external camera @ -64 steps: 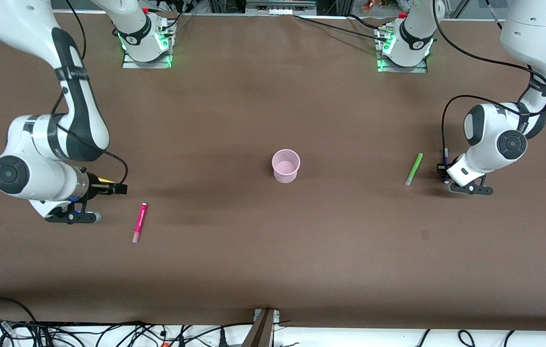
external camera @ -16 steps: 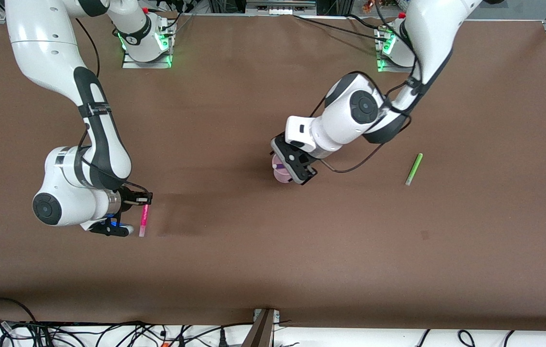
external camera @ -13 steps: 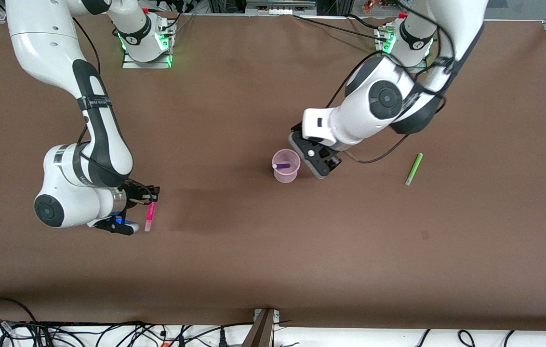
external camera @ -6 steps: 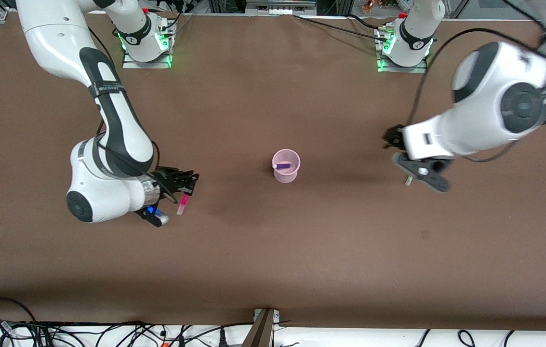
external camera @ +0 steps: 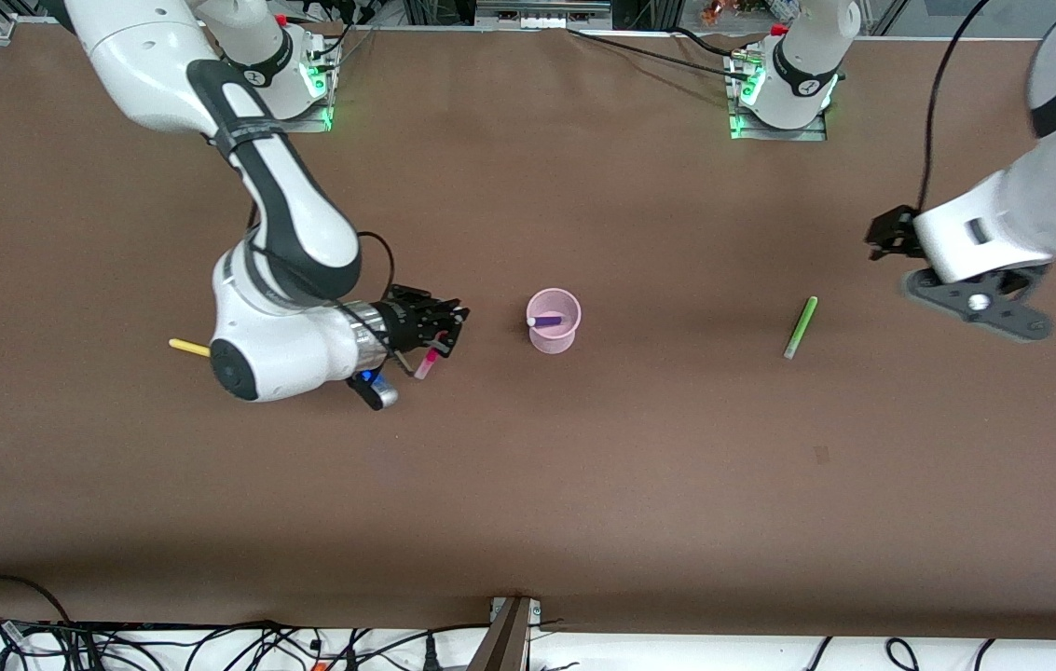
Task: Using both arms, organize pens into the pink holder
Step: 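Withdraw the left gripper while the right gripper lifts the pink marker toward the cup, then move the pink marker with the right gripper over the pink cup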
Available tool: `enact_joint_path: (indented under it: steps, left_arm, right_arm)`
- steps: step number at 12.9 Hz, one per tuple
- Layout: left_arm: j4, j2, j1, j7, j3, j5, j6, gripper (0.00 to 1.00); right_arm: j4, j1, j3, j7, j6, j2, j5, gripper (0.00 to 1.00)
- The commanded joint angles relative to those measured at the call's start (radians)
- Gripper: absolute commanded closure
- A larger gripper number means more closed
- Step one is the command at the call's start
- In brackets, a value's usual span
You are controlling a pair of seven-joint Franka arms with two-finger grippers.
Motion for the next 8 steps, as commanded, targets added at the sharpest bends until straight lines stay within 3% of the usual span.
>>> enact_joint_path:
  steps: [1,2,4,8]
  left_arm:
    - [-0.117,-0.144,-0.107,-0.083,0.194,-0.064,0.102,0.0]
    - [-0.206,-0.204,-0.142,-0.099,0.275,-0.134,0.182,0.0]
    - [-0.339,-0.295,-0.231,-0.101,0.394,-0.158,0.272,0.0]
    - [-0.337,-0.272,-0.23,-0.091,0.417,-0.167,0.27,0.0]
  right_arm:
    - [-0.001,0.074,0.003,0.13,0.07,-0.011,0.024,0.96]
    - [-0.001,0.085,0.028,0.17,0.103,-0.011,0.061,0.96]
    - [-0.009,0.123,0.051,0.259,0.178,-0.011,0.095,0.96]
    - [-0.012,0.214,0.055,0.435,0.3,-0.009,0.133,0.96]
